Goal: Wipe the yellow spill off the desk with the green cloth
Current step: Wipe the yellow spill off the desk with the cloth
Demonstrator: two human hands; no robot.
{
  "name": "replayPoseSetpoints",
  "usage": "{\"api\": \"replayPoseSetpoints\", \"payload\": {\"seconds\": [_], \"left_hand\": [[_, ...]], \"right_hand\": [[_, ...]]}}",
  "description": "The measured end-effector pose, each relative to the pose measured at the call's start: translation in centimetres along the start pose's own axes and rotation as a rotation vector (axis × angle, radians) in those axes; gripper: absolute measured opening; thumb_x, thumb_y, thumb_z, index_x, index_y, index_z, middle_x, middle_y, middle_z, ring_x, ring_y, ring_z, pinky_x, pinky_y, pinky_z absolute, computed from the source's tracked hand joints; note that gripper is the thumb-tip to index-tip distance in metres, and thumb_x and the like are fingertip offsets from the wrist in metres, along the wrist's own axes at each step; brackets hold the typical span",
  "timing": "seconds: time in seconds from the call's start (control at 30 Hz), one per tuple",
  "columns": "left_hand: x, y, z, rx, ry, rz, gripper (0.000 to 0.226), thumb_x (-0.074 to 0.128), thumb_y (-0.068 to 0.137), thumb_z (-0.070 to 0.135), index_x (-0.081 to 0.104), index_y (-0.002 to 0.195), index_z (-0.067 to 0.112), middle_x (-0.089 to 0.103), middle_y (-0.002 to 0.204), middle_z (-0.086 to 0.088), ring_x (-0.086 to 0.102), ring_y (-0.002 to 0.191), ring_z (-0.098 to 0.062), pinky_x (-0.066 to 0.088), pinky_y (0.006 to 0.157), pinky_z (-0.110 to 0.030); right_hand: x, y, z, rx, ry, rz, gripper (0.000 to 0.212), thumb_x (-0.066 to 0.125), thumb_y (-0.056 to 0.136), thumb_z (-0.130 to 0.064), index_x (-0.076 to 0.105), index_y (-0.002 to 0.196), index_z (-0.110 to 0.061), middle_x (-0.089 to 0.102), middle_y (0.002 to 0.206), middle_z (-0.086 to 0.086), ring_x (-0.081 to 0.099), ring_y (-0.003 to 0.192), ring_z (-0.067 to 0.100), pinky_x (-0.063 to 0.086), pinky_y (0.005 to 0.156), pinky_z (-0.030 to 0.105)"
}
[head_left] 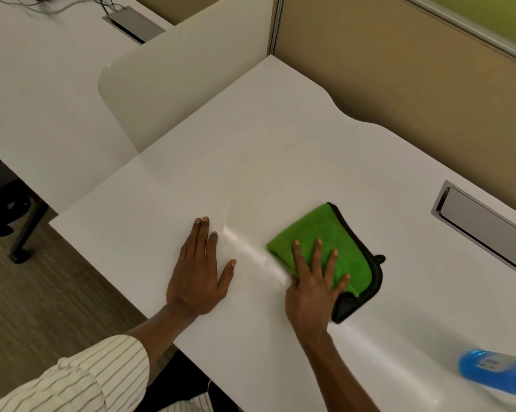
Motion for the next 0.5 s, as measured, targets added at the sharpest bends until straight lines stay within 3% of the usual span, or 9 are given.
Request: {"api": "replayPoseSetpoints", "payload": {"seconds": [0.13, 0.27, 0.4, 0.5], "left_hand": [[0.1, 0.0, -0.1, 0.002, 0.006, 0.007, 0.078, 0.046, 0.108, 0.056, 0.042, 0.159, -0.002, 0.018, 0.182, -0.020, 0.015, 0.171, -0.032, 0.035, 0.131, -0.048], [0.1, 0.0, 0.0, -0.002, 0.009, -0.008, 0.078, 0.045, 0.108, 0.057, 0.041, 0.160, -0.001, 0.018, 0.182, -0.020, 0.015, 0.171, -0.032, 0.033, 0.132, -0.048], [-0.2, 0.0, 0.1, -0.018, -0.005, -0.030, 0.081, 0.042, 0.108, 0.060, 0.038, 0.162, 0.000, 0.017, 0.182, -0.019, 0.014, 0.171, -0.032, 0.031, 0.133, -0.047], [-0.4, 0.0, 0.3, -0.013, -0.008, -0.024, 0.080, 0.041, 0.108, 0.059, 0.039, 0.161, -0.001, 0.018, 0.182, -0.019, 0.014, 0.171, -0.032, 0.032, 0.133, -0.048]], "right_hand": [[1.1, -3.7, -0.9, -0.194, -0.043, 0.032, 0.093, 0.062, 0.083, -0.007, 0.028, 0.163, -0.040, 0.015, 0.177, 0.006, 0.004, 0.163, 0.042, 0.009, 0.121, 0.078], [0.1, 1.5, -0.1, -0.272, -0.056, -0.030, 0.090, 0.057, 0.086, -0.011, 0.024, 0.163, -0.046, 0.011, 0.177, -0.001, 0.001, 0.163, 0.038, 0.007, 0.124, 0.075], [-1.3, 6.4, 2.0, -0.095, -0.025, -0.068, 0.084, 0.051, 0.094, -0.010, 0.020, 0.163, -0.048, 0.008, 0.178, -0.002, -0.002, 0.164, 0.036, 0.007, 0.122, 0.078], [-1.2, 4.8, 2.1, 0.053, -0.056, -0.050, 0.084, 0.050, 0.097, -0.013, 0.014, 0.165, -0.045, 0.003, 0.178, 0.003, -0.004, 0.162, 0.043, 0.009, 0.117, 0.083]]}}
Point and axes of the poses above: each hand's wrist, its own y-axis towards the middle knuckle, its own x-axis out of the palm, z = x × y, the point moved 4 cm from there along y, towards the middle knuckle
